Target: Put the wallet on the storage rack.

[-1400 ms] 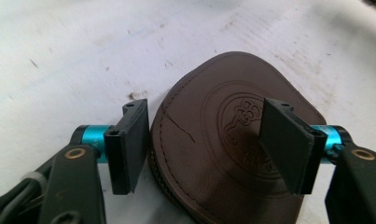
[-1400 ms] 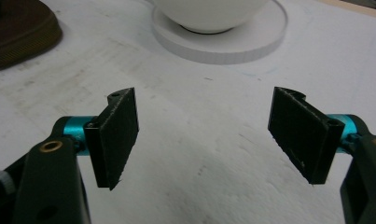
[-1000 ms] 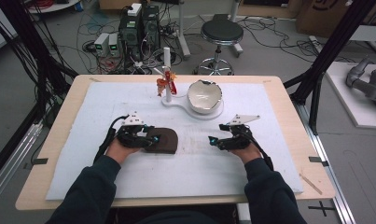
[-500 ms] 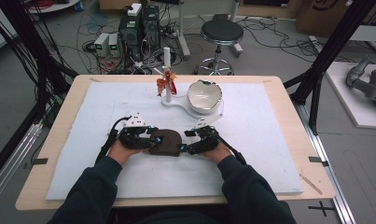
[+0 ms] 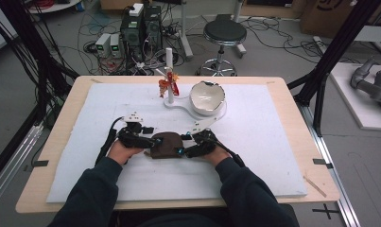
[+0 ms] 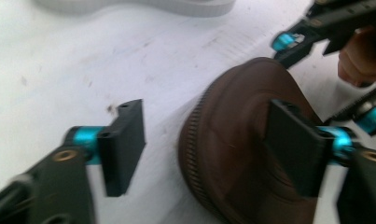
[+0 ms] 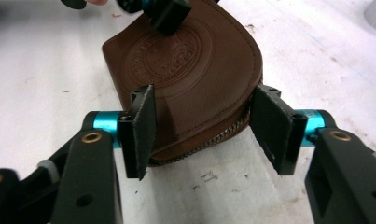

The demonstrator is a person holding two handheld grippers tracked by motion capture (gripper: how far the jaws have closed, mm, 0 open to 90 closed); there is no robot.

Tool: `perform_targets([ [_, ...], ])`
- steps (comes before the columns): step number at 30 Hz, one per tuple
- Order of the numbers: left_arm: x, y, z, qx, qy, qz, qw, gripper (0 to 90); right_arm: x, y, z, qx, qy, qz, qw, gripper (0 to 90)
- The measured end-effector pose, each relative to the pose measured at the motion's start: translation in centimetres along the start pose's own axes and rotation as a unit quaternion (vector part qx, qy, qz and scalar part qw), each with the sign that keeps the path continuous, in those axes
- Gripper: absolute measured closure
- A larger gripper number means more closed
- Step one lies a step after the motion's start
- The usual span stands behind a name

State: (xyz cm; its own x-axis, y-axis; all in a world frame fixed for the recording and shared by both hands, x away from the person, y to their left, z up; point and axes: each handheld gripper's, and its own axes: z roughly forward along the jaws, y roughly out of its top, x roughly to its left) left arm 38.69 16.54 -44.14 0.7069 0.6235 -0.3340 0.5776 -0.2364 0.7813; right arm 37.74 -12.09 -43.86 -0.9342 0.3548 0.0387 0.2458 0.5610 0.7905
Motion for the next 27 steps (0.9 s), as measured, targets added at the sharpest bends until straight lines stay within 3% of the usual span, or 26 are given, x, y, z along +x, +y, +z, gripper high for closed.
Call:
perform_targets([
  [2,0.4,-0.1,0.0,0.002,-0.013,-0.018,0.9997,22.8,0.1,0.1,0.0,0.001,-0.002,-0.012,0.9999,44.1],
  [4,0.5,-0.2,0.0,0.002,-0.026,-0.023,0.9994,24.7,0.2,0.1,-0.1,0.001,-0.003,-0.015,0.9999,44.1],
  [6,0.4,-0.2,-0.1,-0.002,-0.052,-0.013,0.9986,38.8,0.2,0.1,-0.1,0.000,-0.005,-0.019,0.9998,44.0],
  [7,0.2,-0.1,-0.1,-0.002,-0.050,-0.004,0.9987,47.4,0.2,0.1,-0.1,0.002,-0.005,-0.016,0.9999,44.0],
  [11,0.0,0.0,-0.3,-0.005,-0.045,0.016,0.9989,50.7,0.2,0.0,-0.1,0.000,-0.005,-0.013,0.9999,43.5],
  [15,-0.1,0.0,-0.5,-0.015,-0.046,0.033,0.9983,54.9,-0.1,-0.1,0.1,-0.004,-0.007,0.006,1.0000,34.8],
  [19,-0.2,0.1,-0.6,-0.026,-0.052,0.048,0.9972,55.2,-0.8,-0.5,0.3,-0.010,0.014,0.040,0.9991,29.0],
  [22,-0.5,0.1,-0.6,-0.035,-0.067,0.055,0.9956,56.5,-1.3,-0.5,0.6,-0.021,0.040,0.067,0.9967,27.5],
  [24,-0.8,0.1,-0.5,-0.037,-0.066,0.070,0.9947,57.0,-1.5,-0.3,0.8,-0.025,0.051,0.079,0.9953,26.4],
  [27,-0.9,0.1,-0.5,-0.037,-0.068,0.070,0.9945,57.0,-1.7,-0.2,1.2,-0.019,0.069,0.100,0.9925,26.5],
])
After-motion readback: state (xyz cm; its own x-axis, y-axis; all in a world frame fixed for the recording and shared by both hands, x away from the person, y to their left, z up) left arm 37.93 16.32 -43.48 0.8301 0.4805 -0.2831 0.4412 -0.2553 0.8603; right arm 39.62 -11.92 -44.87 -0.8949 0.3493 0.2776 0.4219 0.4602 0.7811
